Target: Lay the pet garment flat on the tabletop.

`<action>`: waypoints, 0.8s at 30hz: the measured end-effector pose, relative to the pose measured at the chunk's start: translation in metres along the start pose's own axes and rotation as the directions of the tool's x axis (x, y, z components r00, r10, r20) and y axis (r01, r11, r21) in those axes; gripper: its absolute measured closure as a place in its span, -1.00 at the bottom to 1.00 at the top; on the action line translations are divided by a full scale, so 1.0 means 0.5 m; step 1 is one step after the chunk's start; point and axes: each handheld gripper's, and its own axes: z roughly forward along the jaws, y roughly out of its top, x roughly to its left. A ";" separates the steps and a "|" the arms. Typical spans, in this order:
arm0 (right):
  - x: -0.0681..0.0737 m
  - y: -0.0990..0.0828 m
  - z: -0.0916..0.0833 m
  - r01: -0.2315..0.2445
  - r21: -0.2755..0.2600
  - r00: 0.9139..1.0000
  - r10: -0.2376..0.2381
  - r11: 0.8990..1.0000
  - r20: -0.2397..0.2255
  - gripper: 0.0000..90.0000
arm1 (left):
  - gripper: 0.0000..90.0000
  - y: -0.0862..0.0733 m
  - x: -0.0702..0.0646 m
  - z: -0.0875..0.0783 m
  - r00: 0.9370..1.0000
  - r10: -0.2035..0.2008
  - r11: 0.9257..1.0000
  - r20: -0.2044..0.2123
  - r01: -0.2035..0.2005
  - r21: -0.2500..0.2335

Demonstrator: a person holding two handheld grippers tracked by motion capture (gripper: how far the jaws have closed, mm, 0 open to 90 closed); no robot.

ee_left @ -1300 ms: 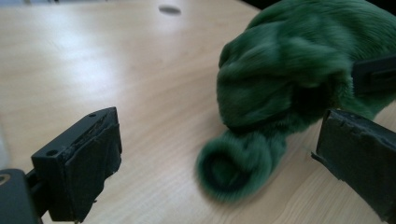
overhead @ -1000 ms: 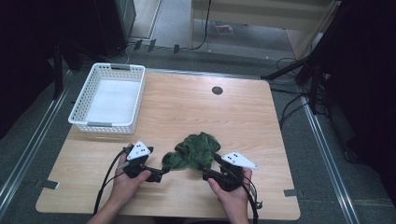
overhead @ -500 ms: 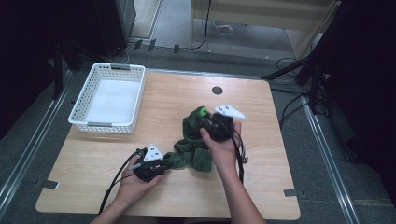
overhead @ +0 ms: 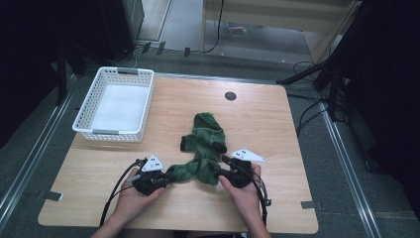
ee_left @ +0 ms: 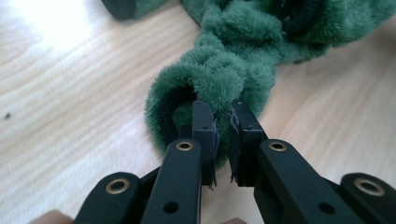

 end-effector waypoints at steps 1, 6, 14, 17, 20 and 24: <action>0.005 -0.011 0.000 -0.022 -0.001 1.000 0.022 1.000 -0.005 -0.16 | 0.84 -0.005 -0.001 -0.003 1.000 0.001 1.000 0.001 -0.001 0.000; 0.017 -0.028 0.017 0.045 0.055 0.992 -0.051 0.997 0.113 -0.12 | 0.84 -0.021 -0.007 -0.011 1.000 0.006 1.000 0.008 -0.006 0.003; 0.041 -0.018 -0.035 0.032 -0.108 0.999 -0.031 0.994 0.008 -0.19 | 0.15 -0.013 0.000 -0.018 0.998 -0.060 0.996 -0.001 0.060 -0.071; 0.073 -0.031 -0.016 0.098 -0.025 0.994 -0.099 0.995 -0.038 -0.34 | 0.10 -0.010 0.001 -0.011 0.997 -0.078 0.994 -0.014 0.077 -0.075; 0.091 -0.040 0.003 0.160 0.048 0.986 -0.162 0.986 0.030 0.09 | 0.42 -0.012 -0.001 -0.003 0.996 -0.070 0.997 -0.054 0.068 -0.038; 0.060 -0.040 0.001 0.072 0.061 0.997 -0.073 0.996 0.027 0.68 | 0.74 -0.012 0.004 -0.005 0.996 -0.078 0.997 -0.047 0.078 -0.018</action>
